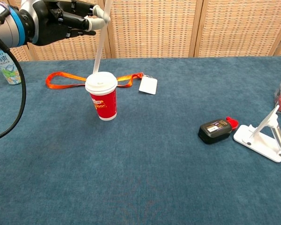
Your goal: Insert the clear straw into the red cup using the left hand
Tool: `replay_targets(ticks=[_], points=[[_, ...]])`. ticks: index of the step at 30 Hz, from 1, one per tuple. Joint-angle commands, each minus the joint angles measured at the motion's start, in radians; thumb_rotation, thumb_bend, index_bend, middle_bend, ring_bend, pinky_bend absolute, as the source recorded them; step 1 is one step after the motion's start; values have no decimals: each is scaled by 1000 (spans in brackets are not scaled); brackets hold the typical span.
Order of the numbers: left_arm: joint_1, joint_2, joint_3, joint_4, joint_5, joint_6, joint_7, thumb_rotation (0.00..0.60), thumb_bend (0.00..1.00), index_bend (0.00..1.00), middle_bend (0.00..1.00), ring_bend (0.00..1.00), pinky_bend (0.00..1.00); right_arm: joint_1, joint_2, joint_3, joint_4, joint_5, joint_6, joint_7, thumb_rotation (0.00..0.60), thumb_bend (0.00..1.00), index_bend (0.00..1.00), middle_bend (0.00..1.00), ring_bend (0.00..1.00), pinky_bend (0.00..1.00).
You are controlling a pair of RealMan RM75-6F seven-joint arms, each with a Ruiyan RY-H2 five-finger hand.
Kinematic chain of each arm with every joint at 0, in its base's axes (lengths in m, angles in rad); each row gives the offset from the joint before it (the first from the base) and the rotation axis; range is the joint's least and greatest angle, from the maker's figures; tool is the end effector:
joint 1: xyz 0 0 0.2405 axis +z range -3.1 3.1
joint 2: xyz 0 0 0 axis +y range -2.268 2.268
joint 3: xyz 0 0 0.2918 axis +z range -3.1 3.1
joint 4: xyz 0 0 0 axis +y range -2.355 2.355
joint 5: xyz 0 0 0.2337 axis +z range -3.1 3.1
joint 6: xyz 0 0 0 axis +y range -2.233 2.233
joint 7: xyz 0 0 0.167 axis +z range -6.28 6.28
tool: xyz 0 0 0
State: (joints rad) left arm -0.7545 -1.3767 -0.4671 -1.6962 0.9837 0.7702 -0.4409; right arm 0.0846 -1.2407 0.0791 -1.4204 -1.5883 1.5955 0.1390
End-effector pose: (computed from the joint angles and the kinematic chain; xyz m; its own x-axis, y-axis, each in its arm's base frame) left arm -0.0917 0.4266 0.0290 -0.4561 0.4705 0.7553 0.8300 -0.0811 0.5518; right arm -0.3581 -0.2154 0.1433 0.3231 0.1287 0.9376 -0.9365 -0.0993 0.3364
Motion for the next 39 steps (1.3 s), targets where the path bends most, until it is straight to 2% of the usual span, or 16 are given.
replay_targets(ticks=[1, 31, 39], points=[[-5, -7, 5, 9, 0, 1, -1, 600, 466, 661, 0, 0, 0, 0, -1, 0, 1, 0, -1, 0, 600, 61, 186, 0, 0, 0], [-15, -86, 56, 98, 103, 28, -97, 600, 466, 670, 0, 0, 0, 4, -5, -4, 10, -2, -5, 2, 600, 61, 190, 0, 0, 0], [-2, -107, 69, 124, 151, 45, -155, 600, 466, 679, 0, 0, 0, 5, -6, -7, 8, -9, -3, 1, 600, 61, 190, 0, 0, 0]])
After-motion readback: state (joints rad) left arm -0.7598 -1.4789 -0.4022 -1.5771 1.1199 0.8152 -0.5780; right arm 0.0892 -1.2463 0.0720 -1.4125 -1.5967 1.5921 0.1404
